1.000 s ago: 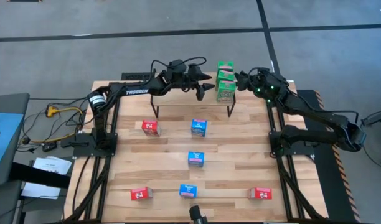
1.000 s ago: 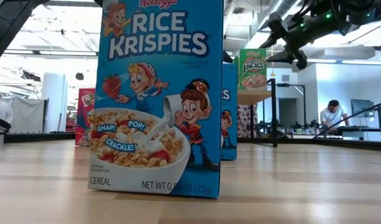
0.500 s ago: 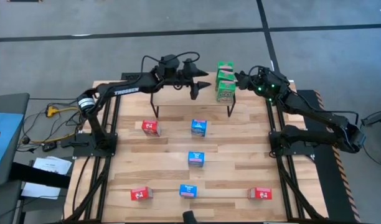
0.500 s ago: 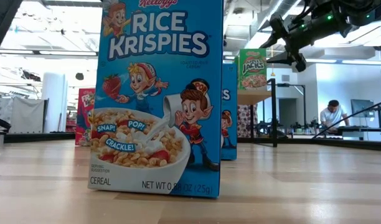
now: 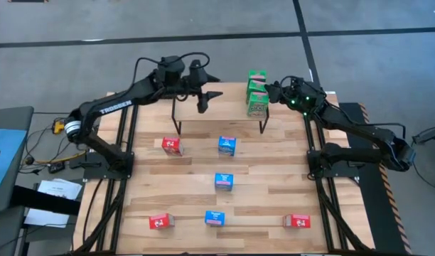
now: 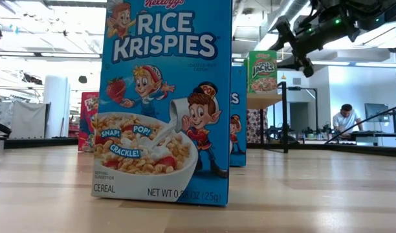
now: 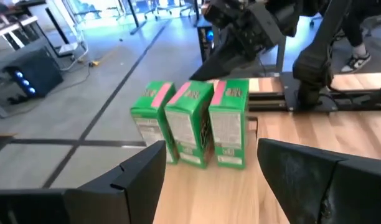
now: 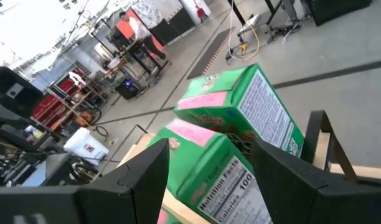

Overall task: Stack cereal on shelf
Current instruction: Adjust the green cereal boxes on the shelf

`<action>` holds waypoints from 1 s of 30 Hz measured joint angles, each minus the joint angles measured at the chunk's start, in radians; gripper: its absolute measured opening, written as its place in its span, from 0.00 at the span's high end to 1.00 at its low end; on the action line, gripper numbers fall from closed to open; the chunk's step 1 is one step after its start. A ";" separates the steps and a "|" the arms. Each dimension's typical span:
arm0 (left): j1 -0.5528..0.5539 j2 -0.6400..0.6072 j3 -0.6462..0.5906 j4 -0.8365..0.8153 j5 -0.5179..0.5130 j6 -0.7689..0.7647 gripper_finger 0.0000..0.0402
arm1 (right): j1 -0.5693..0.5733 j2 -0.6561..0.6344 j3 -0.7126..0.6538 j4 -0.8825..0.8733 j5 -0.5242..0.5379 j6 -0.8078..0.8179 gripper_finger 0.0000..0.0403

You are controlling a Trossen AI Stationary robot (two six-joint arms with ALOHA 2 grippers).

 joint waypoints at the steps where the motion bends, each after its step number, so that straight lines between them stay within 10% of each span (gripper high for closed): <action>1: 0.000 -0.008 0.000 -0.013 -0.003 0.004 0.40 | 0.001 0.001 0.000 0.009 0.000 0.000 0.38; 30: 0.001 -0.022 0.000 -0.037 -0.086 0.042 0.40 | 0.018 0.012 0.000 0.020 -0.023 0.025 0.38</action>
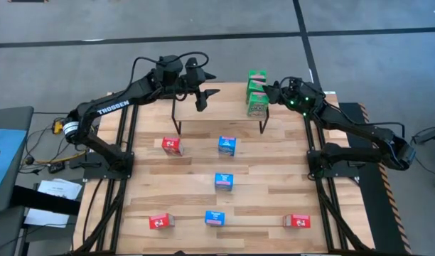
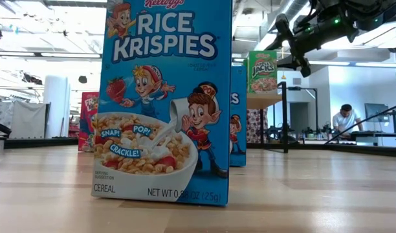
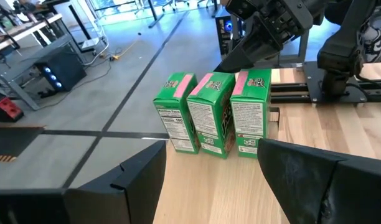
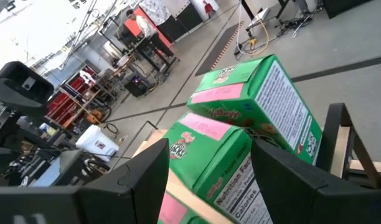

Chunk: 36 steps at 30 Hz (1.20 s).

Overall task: Stack cereal on shelf
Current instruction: Adjust the green cereal boxes on the shelf

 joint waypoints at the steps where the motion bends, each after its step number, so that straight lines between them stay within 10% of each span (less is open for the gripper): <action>1: 0.000 0.000 0.000 0.000 0.000 0.000 0.40 | 0.000 0.000 0.000 0.000 0.000 0.000 0.38; 36: 0.000 0.000 0.000 0.000 -0.020 0.000 0.40 | -0.013 -0.032 0.019 -0.065 -0.097 -0.035 0.38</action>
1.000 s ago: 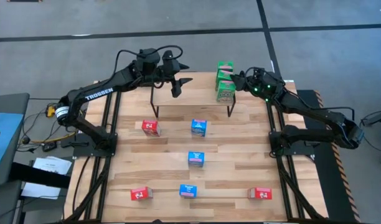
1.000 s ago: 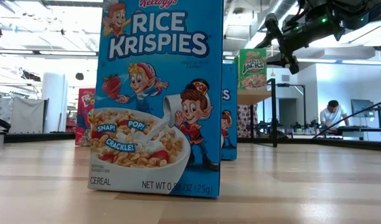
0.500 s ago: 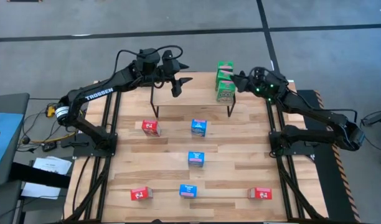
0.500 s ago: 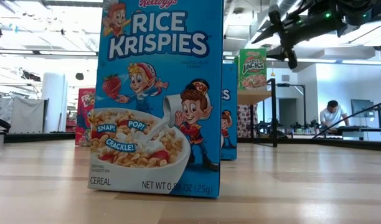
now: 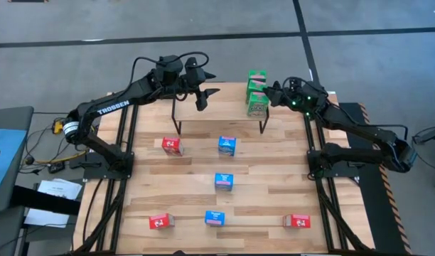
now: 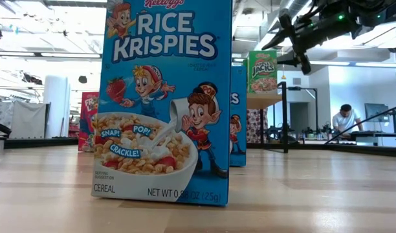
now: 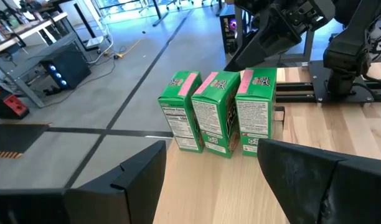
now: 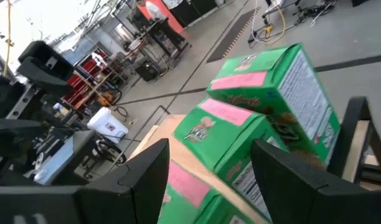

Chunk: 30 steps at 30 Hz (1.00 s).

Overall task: Stack cereal on shelf
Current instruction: Adjust the green cereal boxes on the shelf

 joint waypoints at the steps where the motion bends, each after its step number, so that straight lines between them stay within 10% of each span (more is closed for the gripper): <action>1: 0.000 0.000 0.000 0.000 0.000 0.000 0.40 | -0.003 0.000 0.000 0.000 0.001 0.000 0.38; 30: 0.009 0.023 0.000 0.043 0.031 -0.040 0.40 | -0.012 -0.031 0.105 0.090 -0.073 -0.225 0.38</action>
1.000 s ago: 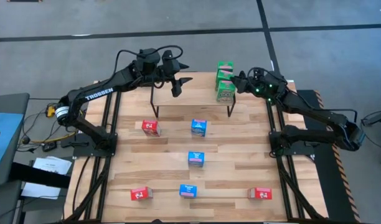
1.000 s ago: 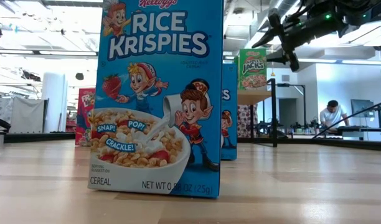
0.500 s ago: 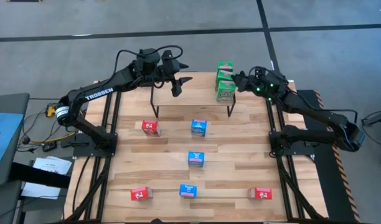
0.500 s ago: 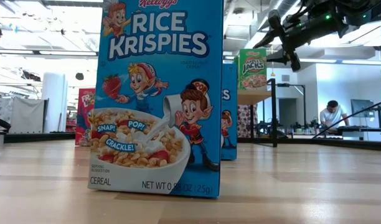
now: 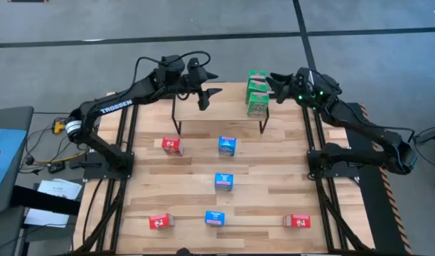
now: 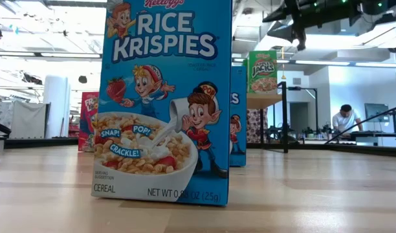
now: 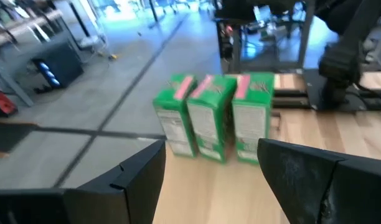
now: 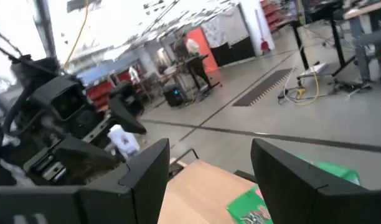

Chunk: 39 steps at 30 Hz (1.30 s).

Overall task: Stack cereal on shelf
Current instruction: Adjust the green cereal boxes on the shelf

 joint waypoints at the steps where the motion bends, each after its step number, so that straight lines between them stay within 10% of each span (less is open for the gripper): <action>1: 0.003 0.008 -0.001 0.005 0.005 -0.004 0.40 | 0.000 0.002 0.019 -0.022 -0.008 -0.023 0.38; 15: 0.003 0.111 0.001 0.115 0.037 -0.080 0.40 | 0.023 0.018 0.154 -0.421 -0.016 -0.058 0.38; 39: 0.004 0.275 0.000 0.254 0.050 -0.152 0.40 | 0.029 0.098 0.167 -0.336 -0.014 0.015 0.38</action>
